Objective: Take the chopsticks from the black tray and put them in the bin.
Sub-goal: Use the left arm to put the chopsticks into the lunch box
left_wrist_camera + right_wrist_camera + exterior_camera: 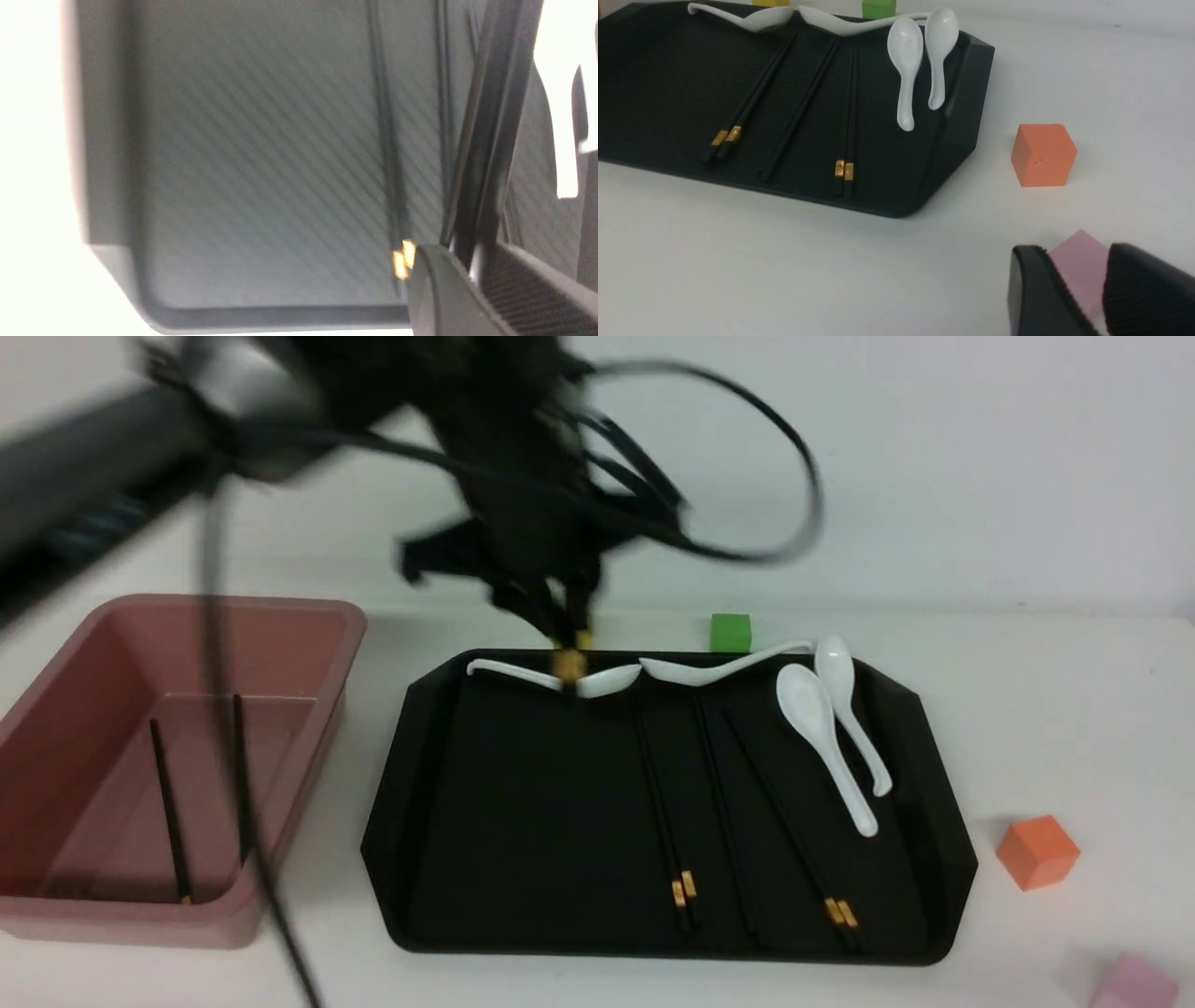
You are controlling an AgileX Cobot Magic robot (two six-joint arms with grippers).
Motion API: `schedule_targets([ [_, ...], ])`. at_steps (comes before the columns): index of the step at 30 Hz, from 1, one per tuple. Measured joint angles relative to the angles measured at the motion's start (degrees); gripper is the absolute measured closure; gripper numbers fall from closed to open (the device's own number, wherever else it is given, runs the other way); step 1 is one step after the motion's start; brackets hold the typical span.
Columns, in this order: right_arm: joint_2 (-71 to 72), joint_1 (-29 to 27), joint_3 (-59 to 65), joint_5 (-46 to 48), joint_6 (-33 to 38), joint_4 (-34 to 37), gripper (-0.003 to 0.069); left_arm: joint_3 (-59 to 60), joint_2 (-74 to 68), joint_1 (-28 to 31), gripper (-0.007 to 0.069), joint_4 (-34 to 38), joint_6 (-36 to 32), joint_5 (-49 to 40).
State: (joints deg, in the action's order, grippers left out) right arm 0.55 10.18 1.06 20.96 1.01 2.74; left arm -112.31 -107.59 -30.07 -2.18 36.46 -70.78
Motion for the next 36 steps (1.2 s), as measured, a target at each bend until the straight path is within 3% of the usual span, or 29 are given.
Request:
schedule_targets([
  [8, 0.0, 0.0, 0.0, 0.0, 0.0, 0.0, 0.0419, 17.7, 8.9, 18.6, 0.0507, 3.2, -7.5, -0.4],
  [15, 0.0, 0.0, 0.0, 0.0, 0.0, 0.0, 0.0419, 30.1, 8.1, 29.9, 0.0507, 6.2, -11.6, 2.9],
  [21, 0.0, 0.0, 0.0, 0.0, 0.0, 0.0, 0.0419, 33.1, 6.1, 34.1, 0.0507, 6.3, -11.9, 10.6],
  [30, 0.0, 0.0, 0.0, 0.0, 0.0, 0.0, 0.0419, 33.1, 0.6, 34.2, 0.0505, 5.9, -9.7, 15.2],
  [36, 0.0, 0.0, 0.0, 0.0, 0.0, 0.0, 0.0419, 33.2, -0.3, 34.2, 0.043, 5.8, -10.1, 15.4],
])
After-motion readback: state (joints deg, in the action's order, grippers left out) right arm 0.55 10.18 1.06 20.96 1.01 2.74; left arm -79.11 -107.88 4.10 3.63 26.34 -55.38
